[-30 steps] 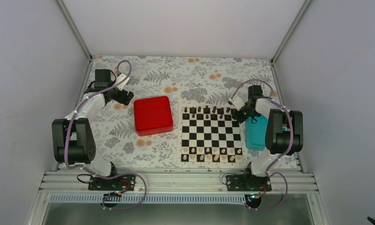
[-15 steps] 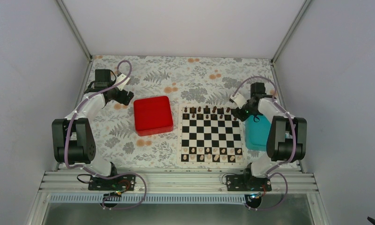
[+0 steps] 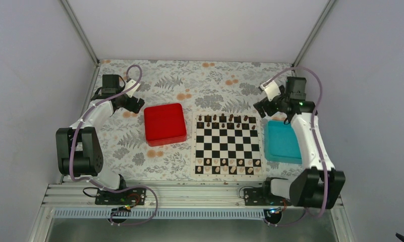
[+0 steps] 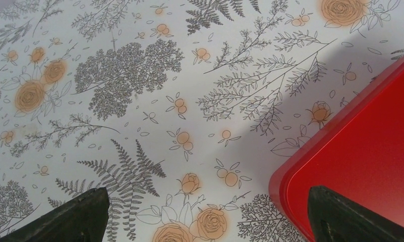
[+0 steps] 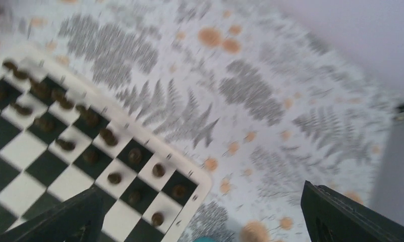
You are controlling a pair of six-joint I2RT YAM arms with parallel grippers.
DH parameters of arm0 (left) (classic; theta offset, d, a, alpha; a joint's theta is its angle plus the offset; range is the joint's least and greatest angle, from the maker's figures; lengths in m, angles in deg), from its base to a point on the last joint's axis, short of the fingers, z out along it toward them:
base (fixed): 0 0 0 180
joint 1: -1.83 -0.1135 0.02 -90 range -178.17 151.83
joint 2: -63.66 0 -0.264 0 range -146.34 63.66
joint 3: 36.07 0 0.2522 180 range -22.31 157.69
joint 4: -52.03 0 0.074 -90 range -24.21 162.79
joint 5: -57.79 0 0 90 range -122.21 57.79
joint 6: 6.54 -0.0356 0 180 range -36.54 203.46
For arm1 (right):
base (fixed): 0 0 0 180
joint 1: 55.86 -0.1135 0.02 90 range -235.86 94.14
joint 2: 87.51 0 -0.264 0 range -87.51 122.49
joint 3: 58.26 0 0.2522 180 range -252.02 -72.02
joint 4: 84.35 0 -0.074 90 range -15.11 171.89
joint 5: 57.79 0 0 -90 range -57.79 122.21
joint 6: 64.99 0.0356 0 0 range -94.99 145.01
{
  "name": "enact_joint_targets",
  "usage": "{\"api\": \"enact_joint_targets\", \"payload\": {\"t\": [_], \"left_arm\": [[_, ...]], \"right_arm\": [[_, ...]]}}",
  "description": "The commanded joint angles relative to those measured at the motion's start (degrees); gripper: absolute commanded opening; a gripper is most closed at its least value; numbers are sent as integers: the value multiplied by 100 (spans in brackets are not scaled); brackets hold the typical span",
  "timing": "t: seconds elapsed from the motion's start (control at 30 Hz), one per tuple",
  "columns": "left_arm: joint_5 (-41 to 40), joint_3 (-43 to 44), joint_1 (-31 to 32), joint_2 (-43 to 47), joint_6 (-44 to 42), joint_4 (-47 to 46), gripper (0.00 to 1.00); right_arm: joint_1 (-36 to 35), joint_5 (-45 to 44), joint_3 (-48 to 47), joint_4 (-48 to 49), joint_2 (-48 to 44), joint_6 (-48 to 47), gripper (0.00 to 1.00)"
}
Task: Set up the chess pieces on the board
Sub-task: Reset both arms
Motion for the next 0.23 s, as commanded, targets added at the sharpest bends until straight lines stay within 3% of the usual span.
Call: {"api": "enact_joint_targets", "payload": {"t": [0.0, 0.2], "left_arm": [[181, 8, -31, 135, -27, 1, 97], [263, -9, -40, 146, -21, -10, 97]], "right_arm": [[56, -480, 415, 1267, -590, 1247, 100], [16, -476, 1237, 2494, -888, 1734, 100]]}}
